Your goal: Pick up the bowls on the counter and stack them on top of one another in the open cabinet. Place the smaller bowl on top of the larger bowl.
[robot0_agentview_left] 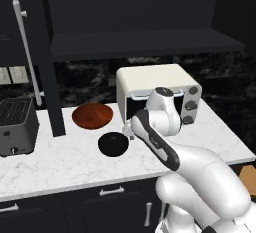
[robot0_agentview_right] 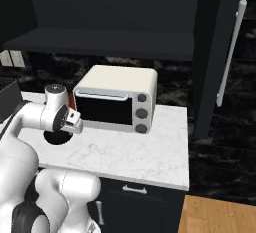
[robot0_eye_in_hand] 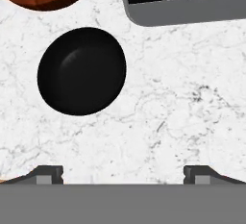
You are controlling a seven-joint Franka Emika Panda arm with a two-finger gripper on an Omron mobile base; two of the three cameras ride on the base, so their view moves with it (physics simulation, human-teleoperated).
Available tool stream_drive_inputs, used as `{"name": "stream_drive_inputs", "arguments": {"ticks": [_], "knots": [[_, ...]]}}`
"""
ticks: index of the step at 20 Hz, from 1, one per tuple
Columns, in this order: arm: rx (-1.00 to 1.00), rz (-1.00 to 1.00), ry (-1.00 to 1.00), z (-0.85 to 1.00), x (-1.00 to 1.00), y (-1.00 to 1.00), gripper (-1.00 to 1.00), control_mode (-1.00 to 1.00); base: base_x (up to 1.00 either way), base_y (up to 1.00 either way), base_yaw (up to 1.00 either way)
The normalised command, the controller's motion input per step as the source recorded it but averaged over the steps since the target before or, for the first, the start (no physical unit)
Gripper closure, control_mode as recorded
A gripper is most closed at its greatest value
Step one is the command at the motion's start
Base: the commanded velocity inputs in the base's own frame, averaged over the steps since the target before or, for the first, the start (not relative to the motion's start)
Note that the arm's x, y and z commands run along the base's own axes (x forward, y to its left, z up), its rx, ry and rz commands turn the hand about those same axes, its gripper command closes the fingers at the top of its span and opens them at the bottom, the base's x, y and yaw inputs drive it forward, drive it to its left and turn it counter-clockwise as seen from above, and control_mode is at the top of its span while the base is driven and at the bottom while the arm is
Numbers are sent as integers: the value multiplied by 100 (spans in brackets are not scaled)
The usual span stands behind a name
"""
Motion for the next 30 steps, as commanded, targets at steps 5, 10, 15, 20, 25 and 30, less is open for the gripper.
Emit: {"name": "stream_drive_inputs", "arguments": {"ticks": [5, 10, 15, 20, 25, 30], "knots": [[0, 0, 8, -39, 33, 20, -100, -100, 0, 0, 0], [0, 0, 2, -23, 36, 20, -100, -100, 0, 0, 0], [0, 0, 4, -19, 31, 5, -100, -100, 0, 0, 0], [0, 0, 3, -22, 34, 1, -100, -100, 0, 0, 0], [0, 0, 7, -30, 37, 8, -100, -100, 0, 0, 0], [0, 0, 0, -29, 22, 13, -100, -100, 0, 0, 0]]}}
